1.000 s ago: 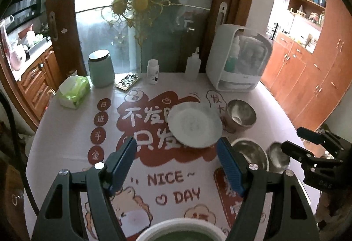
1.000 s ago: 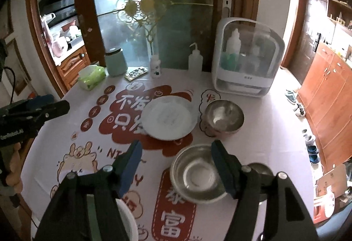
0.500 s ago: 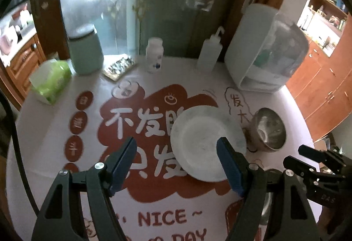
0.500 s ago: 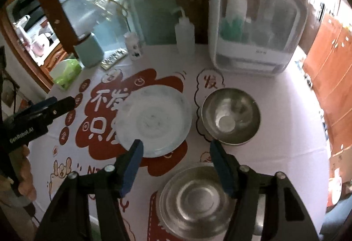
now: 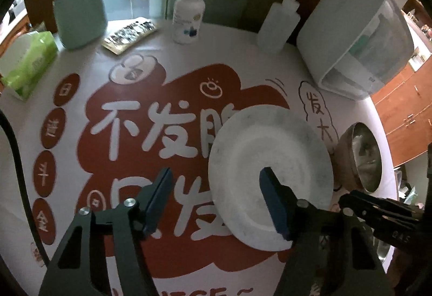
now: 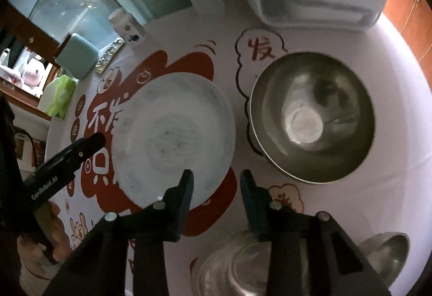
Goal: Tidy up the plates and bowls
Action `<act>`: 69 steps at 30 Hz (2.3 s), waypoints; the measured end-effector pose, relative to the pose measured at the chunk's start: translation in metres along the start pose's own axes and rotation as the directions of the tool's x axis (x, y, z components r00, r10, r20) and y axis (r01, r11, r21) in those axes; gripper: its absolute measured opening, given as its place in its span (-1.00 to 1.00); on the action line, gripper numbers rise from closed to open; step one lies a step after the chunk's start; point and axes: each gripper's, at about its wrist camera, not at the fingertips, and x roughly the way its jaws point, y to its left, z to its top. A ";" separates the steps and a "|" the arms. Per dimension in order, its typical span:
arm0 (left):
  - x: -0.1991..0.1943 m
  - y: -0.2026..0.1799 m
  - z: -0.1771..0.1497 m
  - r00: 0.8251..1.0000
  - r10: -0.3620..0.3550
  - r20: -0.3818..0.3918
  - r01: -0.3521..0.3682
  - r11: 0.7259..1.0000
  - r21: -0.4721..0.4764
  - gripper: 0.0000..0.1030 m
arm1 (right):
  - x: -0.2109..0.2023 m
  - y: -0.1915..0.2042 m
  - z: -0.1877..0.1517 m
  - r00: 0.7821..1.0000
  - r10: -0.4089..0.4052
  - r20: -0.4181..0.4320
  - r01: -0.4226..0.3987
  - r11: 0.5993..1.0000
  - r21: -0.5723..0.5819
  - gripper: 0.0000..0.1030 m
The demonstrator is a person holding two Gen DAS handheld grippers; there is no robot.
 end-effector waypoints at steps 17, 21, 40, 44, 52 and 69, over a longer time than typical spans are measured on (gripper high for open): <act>0.050 0.000 0.006 0.997 0.003 -0.075 -0.003 1.000 0.001 -0.75 | 0.046 -0.011 0.018 0.998 0.003 -0.056 0.001 0.998 0.065 -0.79; 0.053 0.002 0.005 0.997 -0.009 -0.082 0.009 1.000 -0.003 -0.80 | 0.047 -0.012 0.019 0.999 0.007 -0.051 -0.003 0.997 0.073 -0.81; -0.036 0.001 -0.033 0.998 -0.029 -0.057 0.030 0.999 0.018 -0.83 | -0.021 0.006 -0.023 0.998 0.059 0.012 -0.060 0.998 0.027 -0.82; -0.080 -0.003 -0.056 0.999 -0.031 -0.037 0.032 0.999 0.030 -0.83 | -0.054 0.019 -0.050 0.997 0.074 0.032 -0.074 0.997 0.004 -0.82; -0.161 0.001 -0.125 1.000 -0.031 0.002 0.031 0.998 0.050 -0.83 | -0.111 0.046 -0.127 0.994 0.080 0.070 -0.076 0.996 -0.056 -0.82; -0.218 0.046 -0.305 0.999 0.023 0.035 -0.023 1.000 0.000 -0.83 | -0.102 0.077 -0.295 0.991 0.128 0.040 -0.120 0.978 -0.174 -0.82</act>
